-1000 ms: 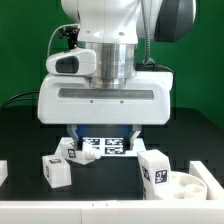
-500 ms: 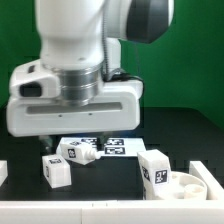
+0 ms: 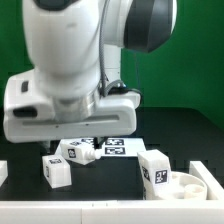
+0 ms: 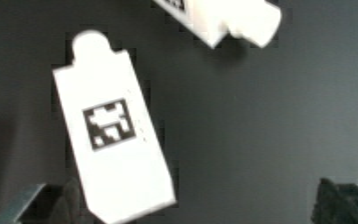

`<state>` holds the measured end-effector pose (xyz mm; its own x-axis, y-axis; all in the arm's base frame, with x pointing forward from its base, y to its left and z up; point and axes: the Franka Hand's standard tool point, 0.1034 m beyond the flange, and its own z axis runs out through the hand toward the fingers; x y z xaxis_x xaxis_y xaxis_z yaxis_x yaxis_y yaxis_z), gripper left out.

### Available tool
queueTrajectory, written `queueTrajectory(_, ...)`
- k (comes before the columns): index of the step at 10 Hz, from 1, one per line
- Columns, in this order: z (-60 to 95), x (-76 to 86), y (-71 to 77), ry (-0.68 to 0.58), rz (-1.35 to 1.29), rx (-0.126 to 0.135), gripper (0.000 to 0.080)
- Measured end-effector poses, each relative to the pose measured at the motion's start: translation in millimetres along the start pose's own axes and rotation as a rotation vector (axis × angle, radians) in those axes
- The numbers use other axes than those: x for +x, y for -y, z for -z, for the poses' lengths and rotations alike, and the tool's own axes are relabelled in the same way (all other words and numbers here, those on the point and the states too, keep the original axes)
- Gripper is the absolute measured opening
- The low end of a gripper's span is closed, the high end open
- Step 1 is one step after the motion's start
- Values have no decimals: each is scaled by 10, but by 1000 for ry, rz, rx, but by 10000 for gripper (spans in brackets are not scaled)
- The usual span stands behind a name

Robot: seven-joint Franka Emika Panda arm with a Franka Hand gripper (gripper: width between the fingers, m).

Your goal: Assemble stool

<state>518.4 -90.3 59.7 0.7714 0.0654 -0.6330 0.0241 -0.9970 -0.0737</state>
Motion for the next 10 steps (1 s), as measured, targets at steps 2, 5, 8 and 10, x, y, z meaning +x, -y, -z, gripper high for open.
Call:
queueTrajectory(2,-17,54,-154,149,-12,8,649)
queueTrajectory(5,-86,62,-179,259,-16,2,649)
queueTrajectory(8,-270,50,-212,287,-59,6,649)
queueTrajectory(10,-406,88,-239,298,-67,2,649)
